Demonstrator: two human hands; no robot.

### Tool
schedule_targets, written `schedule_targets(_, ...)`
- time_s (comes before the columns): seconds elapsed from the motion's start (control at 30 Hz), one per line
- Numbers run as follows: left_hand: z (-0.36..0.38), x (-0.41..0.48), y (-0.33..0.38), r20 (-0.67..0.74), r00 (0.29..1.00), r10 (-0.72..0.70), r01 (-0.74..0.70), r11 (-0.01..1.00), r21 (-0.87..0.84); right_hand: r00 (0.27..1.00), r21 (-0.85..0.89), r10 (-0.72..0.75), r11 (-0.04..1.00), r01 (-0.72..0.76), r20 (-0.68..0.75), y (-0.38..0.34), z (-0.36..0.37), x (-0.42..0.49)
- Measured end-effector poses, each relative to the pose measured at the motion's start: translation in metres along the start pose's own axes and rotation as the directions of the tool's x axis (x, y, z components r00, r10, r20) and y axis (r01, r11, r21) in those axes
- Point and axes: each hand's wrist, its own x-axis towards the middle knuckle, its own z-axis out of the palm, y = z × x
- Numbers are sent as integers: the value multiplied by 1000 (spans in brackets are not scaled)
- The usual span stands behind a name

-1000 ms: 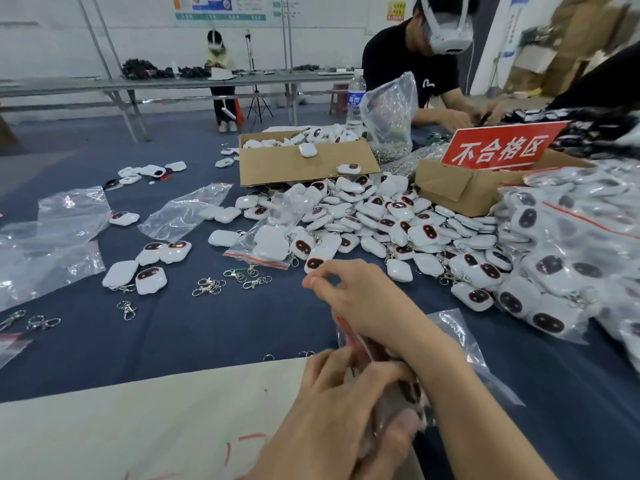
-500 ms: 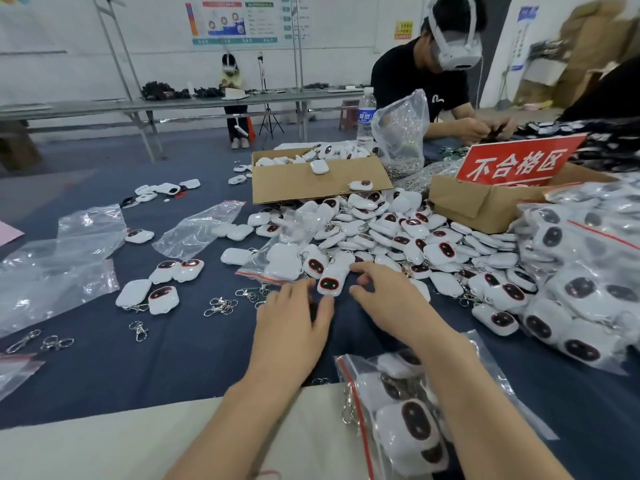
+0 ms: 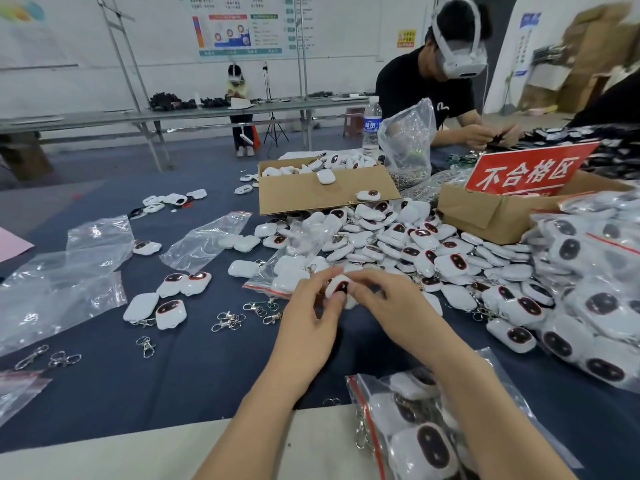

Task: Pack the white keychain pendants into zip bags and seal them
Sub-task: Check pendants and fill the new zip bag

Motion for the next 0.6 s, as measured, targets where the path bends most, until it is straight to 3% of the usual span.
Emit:
schedule_targets(0.17, -6, 3, 0, -26, 990, -139, 131, 971, -198, 994, 191, 70, 978, -86, 87, 0, 2, -2)
schedule_targets(0.6, -2, 3, -1, 42, 989, -139, 138, 990, 26, 976, 302, 148, 934, -191, 161, 4, 2, -5)
